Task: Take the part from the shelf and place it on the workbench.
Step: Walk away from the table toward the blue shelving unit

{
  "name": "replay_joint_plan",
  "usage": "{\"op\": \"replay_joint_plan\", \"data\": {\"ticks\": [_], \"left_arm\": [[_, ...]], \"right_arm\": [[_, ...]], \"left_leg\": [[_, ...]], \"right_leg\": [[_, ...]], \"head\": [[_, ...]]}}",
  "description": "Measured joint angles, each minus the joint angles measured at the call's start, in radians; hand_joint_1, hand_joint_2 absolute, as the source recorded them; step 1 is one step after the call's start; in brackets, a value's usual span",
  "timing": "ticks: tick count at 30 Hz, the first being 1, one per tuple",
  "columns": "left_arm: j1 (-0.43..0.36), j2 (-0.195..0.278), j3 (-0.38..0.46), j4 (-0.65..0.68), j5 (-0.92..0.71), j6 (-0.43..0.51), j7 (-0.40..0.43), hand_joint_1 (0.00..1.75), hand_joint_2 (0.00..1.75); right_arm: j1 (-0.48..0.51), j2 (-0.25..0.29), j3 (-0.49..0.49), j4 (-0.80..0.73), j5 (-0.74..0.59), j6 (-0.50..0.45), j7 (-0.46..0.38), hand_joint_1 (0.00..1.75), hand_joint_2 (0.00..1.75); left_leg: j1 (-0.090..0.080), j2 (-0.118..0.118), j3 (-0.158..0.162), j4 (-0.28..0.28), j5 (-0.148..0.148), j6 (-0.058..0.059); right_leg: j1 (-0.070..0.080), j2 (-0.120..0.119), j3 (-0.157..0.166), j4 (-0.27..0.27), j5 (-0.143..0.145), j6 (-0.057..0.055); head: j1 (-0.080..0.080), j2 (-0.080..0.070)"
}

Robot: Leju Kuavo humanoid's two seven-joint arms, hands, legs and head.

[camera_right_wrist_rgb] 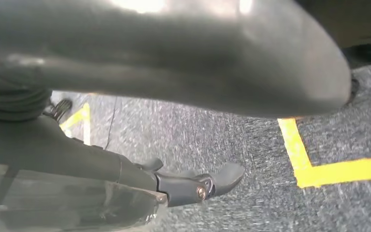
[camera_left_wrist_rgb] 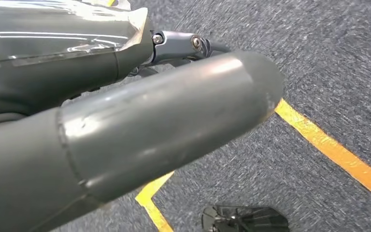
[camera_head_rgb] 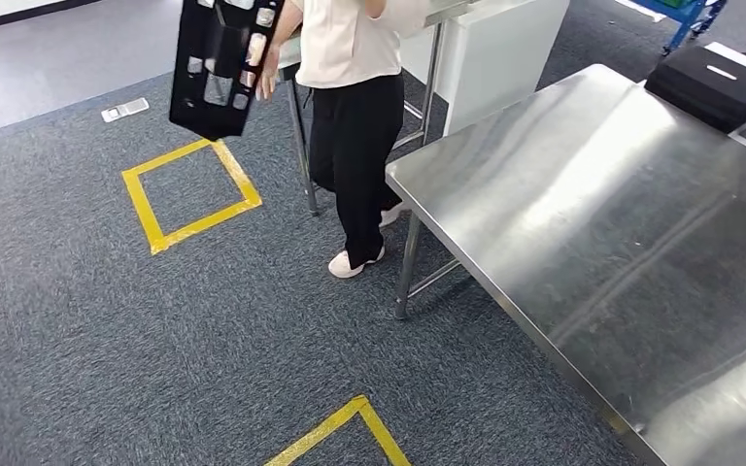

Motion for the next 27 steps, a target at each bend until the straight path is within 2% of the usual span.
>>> {"op": "replay_joint_plan", "data": {"ticks": [1, 2, 3, 4, 5, 6, 7, 8, 10, 11, 12, 14, 15, 16, 17, 18, 19, 21, 22, 23, 25, 26, 27], "left_arm": [[0.002, -0.003, 0.000, 0.000, 0.001, 0.000, 0.001, 0.00, 0.00], [0.005, -0.005, 0.000, 0.000, 0.003, 0.000, 0.002, 0.00, 0.00], [0.009, -0.007, 0.000, 0.000, 0.004, 0.000, 0.002, 0.00, 0.00], [0.013, -0.009, 0.000, 0.000, 0.005, 0.000, 0.003, 0.00, 0.00], [0.015, -0.009, 0.000, 0.000, 0.005, 0.000, 0.003, 0.00, 0.00], [0.016, -0.009, 0.000, 0.000, 0.007, 0.000, 0.004, 0.00, 0.00], [0.016, -0.010, 0.000, 0.000, 0.009, 0.001, 0.004, 0.00, 0.00], [0.016, -0.009, 0.000, 0.000, 0.010, 0.001, 0.004, 0.00, 0.00], [0.019, -0.007, 0.001, 0.000, 0.014, 0.002, 0.003, 0.00, 0.00], [0.020, -0.006, 0.002, 0.000, 0.014, 0.003, 0.002, 0.00, 0.00], [0.020, -0.004, 0.002, 0.000, 0.015, 0.003, 0.000, 0.00, 0.00], [0.017, -0.003, 0.003, 0.000, 0.015, 0.003, -0.001, 0.00, 0.00], [0.016, -0.003, 0.003, 0.000, 0.015, 0.003, -0.001, 0.00, 0.00], [0.016, -0.002, 0.003, 0.000, 0.014, 0.002, -0.002, 0.00, 0.00], [0.016, -0.002, 0.003, 0.000, 0.014, 0.002, -0.002, 0.00, 0.00], [0.016, 0.000, 0.003, 0.000, 0.013, 0.001, -0.002, 0.00, 0.00], [0.016, 0.002, 0.003, 0.000, 0.012, 0.001, 0.000, 0.00, 0.00], [0.012, 0.004, 0.003, 0.000, 0.011, 0.001, 0.004, 0.00, 0.00], [0.009, 0.005, 0.003, 0.000, 0.011, 0.001, 0.005, 0.00, 0.00], [0.007, 0.006, 0.003, 0.000, 0.010, 0.001, 0.006, 0.00, 0.00], [0.005, 0.008, 0.003, -0.001, 0.010, 0.000, 0.008, 0.00, 0.00], [0.005, 0.010, 0.003, -0.001, 0.010, 0.001, 0.009, 0.00, 0.00], [0.005, 0.010, 0.003, -0.001, 0.010, 0.001, 0.010, 0.00, 0.00]], "right_arm": [[0.001, 0.000, 0.007, 0.000, 0.000, 0.000, 0.001, 0.00, 0.00], [0.002, 0.000, 0.013, 0.000, 0.000, -0.001, 0.003, 0.00, 0.00], [0.002, 0.001, 0.019, 0.000, 0.000, -0.003, 0.004, 0.00, 0.00], [0.002, 0.002, 0.024, 0.000, 0.000, -0.005, 0.005, 0.00, 0.00], [0.001, 0.003, 0.027, 0.000, 0.000, -0.008, 0.006, 0.00, 0.00], [0.000, 0.005, 0.030, 0.000, 0.000, -0.012, 0.005, 0.00, 0.00], [-0.001, 0.007, 0.033, 0.001, 0.000, -0.016, 0.002, 0.00, 0.00], [-0.003, 0.010, 0.037, 0.001, 0.000, -0.020, 0.000, 0.00, 0.00], [-0.007, 0.015, 0.048, 0.001, 0.001, -0.023, -0.006, 0.00, 0.00], [-0.008, 0.018, 0.053, 0.001, 0.001, -0.023, -0.008, 0.00, 0.00], [-0.009, 0.021, 0.058, 0.001, 0.001, -0.023, -0.009, 0.00, 0.00], [-0.008, 0.024, 0.065, 0.001, 0.001, -0.023, -0.010, 0.00, 0.00], [-0.006, 0.025, 0.068, 0.001, 0.000, -0.023, -0.010, 0.00, 0.00], [-0.005, 0.025, 0.070, 0.001, 0.000, -0.023, -0.010, 0.00, 0.00], [-0.005, 0.026, 0.071, 0.001, 0.000, -0.023, -0.010, 0.00, 0.00], [-0.006, 0.027, 0.073, 0.001, 0.000, -0.023, -0.009, 0.00, 0.00], [-0.007, 0.028, 0.074, 0.001, 0.000, -0.023, -0.009, 0.00, 0.00], [-0.009, 0.030, 0.077, 0.001, 0.000, -0.023, -0.009, 0.00, 0.00], [-0.010, 0.030, 0.078, 0.001, 0.001, -0.023, -0.008, 0.00, 0.00], [-0.011, 0.031, 0.079, 0.001, 0.001, -0.023, -0.008, 0.00, 0.00], [-0.014, 0.033, 0.080, 0.002, 0.001, -0.023, -0.006, 0.00, 0.00], [-0.016, 0.034, 0.081, 0.002, 0.001, -0.023, -0.006, 0.00, 0.00], [-0.017, 0.034, 0.082, 0.002, 0.001, -0.023, -0.006, 0.00, 0.00]], "left_leg": [[0.000, -0.014, 0.000, 0.000, 0.000, 0.000], [0.000, -0.028, 0.001, 0.001, 0.000, 0.000], [0.000, -0.042, 0.002, 0.001, 0.000, 0.000], [0.000, -0.055, 0.003, 0.002, -0.001, -0.002], [0.000, -0.067, 0.003, 0.004, -0.001, -0.005], [-0.002, -0.079, 0.002, 0.007, -0.002, -0.010], [-0.003, -0.088, 0.000, 0.009, -0.002, -0.015], [-0.004, -0.096, -0.003, 0.009, -0.002, -0.021], [-0.001, -0.104, -0.006, 0.011, -0.001, -0.031], [0.001, -0.091, -0.011, 0.021, -0.008, -0.036], [0.002, -0.069, -0.025, 0.048, -0.025, -0.040], [0.002, -0.014, -0.079, 0.160, -0.087, -0.048], [0.005, -0.001, -0.114, 0.230, -0.117, -0.052], [0.007, 0.005, -0.141, 0.283, -0.134, -0.054], [0.010, 0.009, -0.153, 0.304, -0.133, -0.056], [0.012, 0.013, -0.144, 0.285, -0.114, -0.057], [0.014, 0.023, -0.114, 0.227, -0.082, -0.056], [0.012, 0.063, -0.039, 0.088, -0.029, -0.052], [0.009, 0.077, -0.016, 0.045, -0.019, -0.048], [0.005, 0.082, -0.007, 0.027, -0.018, -0.044], [-0.002, 0.063, -0.007, 0.022, -0.018, -0.032], [-0.002, 0.054, -0.004, 0.016, -0.014, -0.025], [-0.001, 0.044, 0.000, 0.009, -0.010, -0.017]], "right_leg": [[-0.001, 0.005, -0.026, 0.044, -0.010, 0.003], [-0.001, 0.007, -0.035, 0.052, -0.004, 0.011], [-0.003, 0.009, -0.025, 0.019, 0.020, 0.021], [-0.006, 0.017, 0.001, -0.045, 0.053, 0.032], [-0.010, 0.036, 0.029, -0.115, 0.085, 0.039], [-0.013, 0.052, 0.050, -0.171, 0.109, 0.040], [-0.013, 0.064, 0.062, -0.205, 0.124, 0.035], [-0.011, 0.069, 0.067, -0.217, 0.128, 0.027], [-0.009, 0.051, 0.074, -0.220, 0.134, 0.011], [-0.010, 0.042, 0.078, -0.221, 0.136, 0.004], [-0.012, 0.030, 0.079, -0.223, 0.138, -0.005], [-0.009, 0.005, 0.080, -0.225, 0.137, -0.018], [-0.006, -0.009, 0.080, -0.225, 0.136, -0.023], [-0.004, -0.023, 0.080, -0.224, 0.135, -0.024], [-0.002, -0.035, 0.080, -0.224, 0.133, -0.026], [-0.002, -0.047, 0.081, -0.224, 0.132, -0.026], [-0.001, -0.058, 0.084, -0.224, 0.130, -0.026], [0.003, -0.075, 0.087, -0.224, 0.123, -0.020], [0.006, -0.082, 0.089, -0.225, 0.120, -0.016], [0.009, -0.089, 0.091, -0.226, 0.117, -0.010], [0.012, -0.102, 0.098, -0.228, 0.114, 0.000], [0.011, -0.096, 0.099, -0.224, 0.110, 0.005], [0.010, -0.077, 0.093, -0.207, 0.099, 0.008]], "head": [[0.000, 0.000], [0.000, 0.000], [0.000, 0.000], [0.000, 0.000], [0.001, 0.000], [0.001, 0.000], [0.001, 0.000], [0.001, 0.000], [0.001, 0.000], [0.001, 0.000], [-0.002, 0.000], [-0.007, 0.000], [-0.009, 0.000], [-0.008, 0.000], [-0.009, 0.000], [-0.009, 0.000], [-0.009, 0.000], [-0.009, 0.000], [-0.007, 0.000], [-0.006, 0.000], [-0.004, 0.000], [-0.004, 0.000], [-0.003, 0.000]]}}
